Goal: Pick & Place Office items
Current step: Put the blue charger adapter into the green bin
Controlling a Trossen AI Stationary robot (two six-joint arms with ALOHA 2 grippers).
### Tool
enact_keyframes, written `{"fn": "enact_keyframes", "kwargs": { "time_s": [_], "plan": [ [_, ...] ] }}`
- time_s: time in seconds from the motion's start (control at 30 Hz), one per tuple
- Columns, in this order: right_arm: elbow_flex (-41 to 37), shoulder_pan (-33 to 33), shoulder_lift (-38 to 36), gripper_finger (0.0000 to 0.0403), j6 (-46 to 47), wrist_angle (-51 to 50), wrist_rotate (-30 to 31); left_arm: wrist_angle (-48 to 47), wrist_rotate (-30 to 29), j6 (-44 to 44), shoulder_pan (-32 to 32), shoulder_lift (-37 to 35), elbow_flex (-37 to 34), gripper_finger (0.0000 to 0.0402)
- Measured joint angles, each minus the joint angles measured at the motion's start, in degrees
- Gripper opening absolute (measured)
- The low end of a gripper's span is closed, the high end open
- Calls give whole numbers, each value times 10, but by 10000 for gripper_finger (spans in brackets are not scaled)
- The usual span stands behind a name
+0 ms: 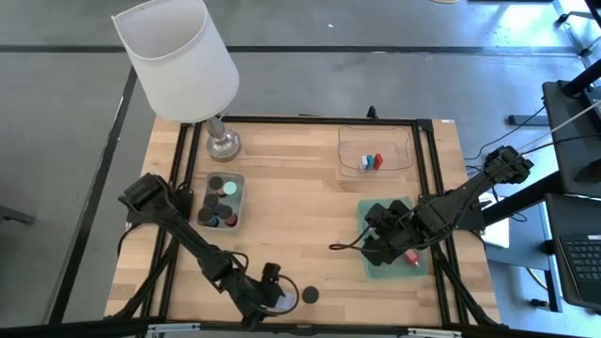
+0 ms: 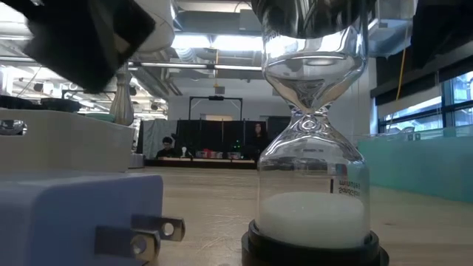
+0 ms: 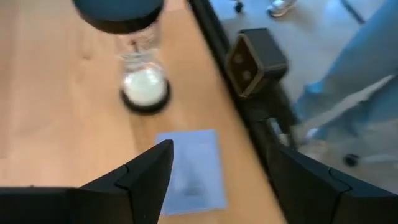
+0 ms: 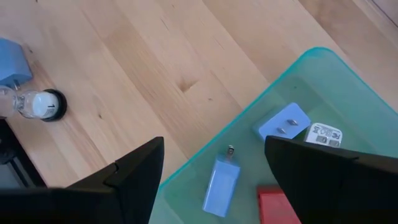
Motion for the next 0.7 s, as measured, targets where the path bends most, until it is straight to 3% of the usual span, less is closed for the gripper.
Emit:
{"fn": "enact_keyframes", "kwargs": {
  "time_s": [0.13,0.37,0.53,0.7],
  "plan": [
    [0,0,0,282,0,6,0,2,-36,14,0,16,0,258],
    [0,0,0,282,0,18,0,1,-36,-3,-2,40,0,256],
    [0,0,0,282,0,18,3,1,-72,23,-4,56,0,256],
    [0,0,0,282,-6,18,7,1,-35,-4,1,74,0,256]
  ]
}}
